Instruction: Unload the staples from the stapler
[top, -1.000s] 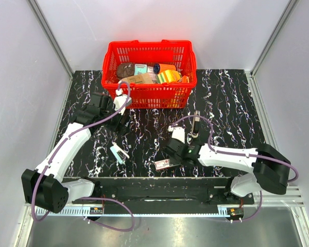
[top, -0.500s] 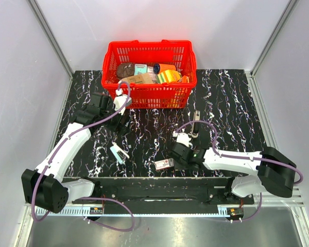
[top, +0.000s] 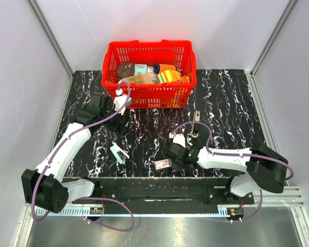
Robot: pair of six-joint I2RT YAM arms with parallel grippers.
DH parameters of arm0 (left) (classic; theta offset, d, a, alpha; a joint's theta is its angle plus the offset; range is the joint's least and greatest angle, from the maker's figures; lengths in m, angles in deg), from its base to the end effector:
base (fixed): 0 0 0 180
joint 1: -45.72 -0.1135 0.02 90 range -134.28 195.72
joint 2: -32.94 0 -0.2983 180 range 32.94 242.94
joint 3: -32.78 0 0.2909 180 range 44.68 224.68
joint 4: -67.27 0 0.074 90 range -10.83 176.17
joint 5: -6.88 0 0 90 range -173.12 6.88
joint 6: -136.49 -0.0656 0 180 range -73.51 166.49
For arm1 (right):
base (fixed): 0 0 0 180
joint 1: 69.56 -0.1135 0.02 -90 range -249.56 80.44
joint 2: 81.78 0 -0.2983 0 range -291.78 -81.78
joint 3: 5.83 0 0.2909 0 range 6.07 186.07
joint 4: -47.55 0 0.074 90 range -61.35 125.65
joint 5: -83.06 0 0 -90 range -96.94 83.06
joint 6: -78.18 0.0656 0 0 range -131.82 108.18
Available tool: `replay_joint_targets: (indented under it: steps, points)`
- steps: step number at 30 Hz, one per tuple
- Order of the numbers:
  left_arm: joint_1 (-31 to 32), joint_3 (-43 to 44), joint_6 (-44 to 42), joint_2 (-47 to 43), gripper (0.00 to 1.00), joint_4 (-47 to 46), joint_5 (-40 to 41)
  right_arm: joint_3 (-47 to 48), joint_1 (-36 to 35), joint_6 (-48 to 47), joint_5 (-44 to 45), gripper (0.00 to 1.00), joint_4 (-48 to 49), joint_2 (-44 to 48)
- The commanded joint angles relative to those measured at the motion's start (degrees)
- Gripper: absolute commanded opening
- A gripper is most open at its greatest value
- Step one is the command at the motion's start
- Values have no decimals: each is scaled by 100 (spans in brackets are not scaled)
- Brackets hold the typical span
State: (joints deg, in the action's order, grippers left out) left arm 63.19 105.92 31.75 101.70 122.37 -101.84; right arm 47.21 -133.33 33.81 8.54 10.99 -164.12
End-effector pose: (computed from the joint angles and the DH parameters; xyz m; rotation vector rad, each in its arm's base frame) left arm 0.2686 -0.1066 0.3084 0.8124 2.2979 -0.4216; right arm 0.1439 0.2524 0.1416 -0.3442 2.6486 0.2562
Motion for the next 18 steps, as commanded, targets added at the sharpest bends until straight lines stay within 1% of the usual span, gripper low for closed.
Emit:
replay_joint_targets:
  steps: [1,9,18]
  points:
    - [-16,-23,-37,7,84,-145,-44,332,-48,-194,86,0,164,-97]
    - [-16,-41,-73,-2,84,-145,-70,359,-48,-177,-1,0,146,-89]
    - [-16,-59,-73,-11,84,-145,-70,201,-48,-124,-274,0,208,228]
